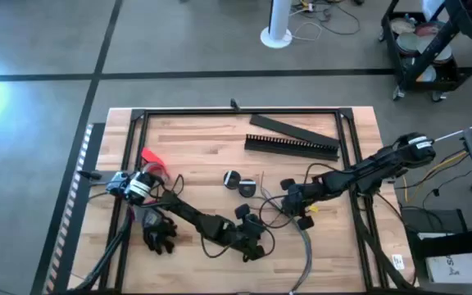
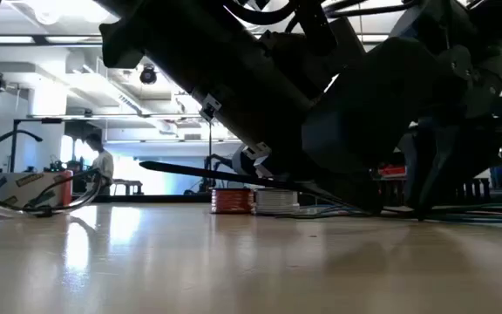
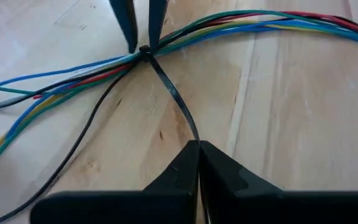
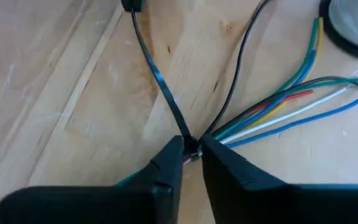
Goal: Ziptie cables
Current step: Wrap the black zip tie on the cables
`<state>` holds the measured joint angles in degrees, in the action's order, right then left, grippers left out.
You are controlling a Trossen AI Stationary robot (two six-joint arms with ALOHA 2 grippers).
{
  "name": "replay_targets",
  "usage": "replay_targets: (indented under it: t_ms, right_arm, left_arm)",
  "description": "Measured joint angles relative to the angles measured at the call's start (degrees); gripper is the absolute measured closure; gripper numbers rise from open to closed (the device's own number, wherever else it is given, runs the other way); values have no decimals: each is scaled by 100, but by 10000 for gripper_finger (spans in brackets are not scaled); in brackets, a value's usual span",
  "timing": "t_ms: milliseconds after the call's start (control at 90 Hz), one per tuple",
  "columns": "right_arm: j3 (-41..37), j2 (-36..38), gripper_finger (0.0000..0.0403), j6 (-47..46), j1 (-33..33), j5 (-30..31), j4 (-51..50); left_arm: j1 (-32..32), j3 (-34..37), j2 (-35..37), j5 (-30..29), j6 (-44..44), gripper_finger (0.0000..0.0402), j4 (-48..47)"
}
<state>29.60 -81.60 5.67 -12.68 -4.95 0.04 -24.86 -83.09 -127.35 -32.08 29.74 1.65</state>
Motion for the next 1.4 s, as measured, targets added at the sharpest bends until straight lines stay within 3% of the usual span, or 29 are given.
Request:
replay_targets:
  t_ms: [133,322,544,789,1011,1178,1267,1400]
  right_arm:
    - [-8,-147,343,-47,30,0,72]
    - [18,-369,393,-46,34,7,163]
    - [16,-369,397,-67,93,-17,51]
    - [3,-372,398,-54,196,24,52]
    - [1,-372,399,22,196,28,85]
    - [-8,-374,399,87,196,33,70]
    - [-10,-374,399,144,196,44,71]
    - [-14,-376,400,324,196,63,147]
  left_arm:
    - [0,0,0,9,-11,401,-2]
    - [-26,-31,20,21,-100,401,-20]
    - [-104,-33,428,-259,-77,401,-455]
    - [-286,-36,645,-613,601,402,-1809]
    - [-286,-11,653,-265,684,394,-1823]
    - [-289,18,818,-178,717,366,-1852]
    - [-239,130,852,-573,416,343,-1156]
    - [127,652,651,53,-748,300,2065]
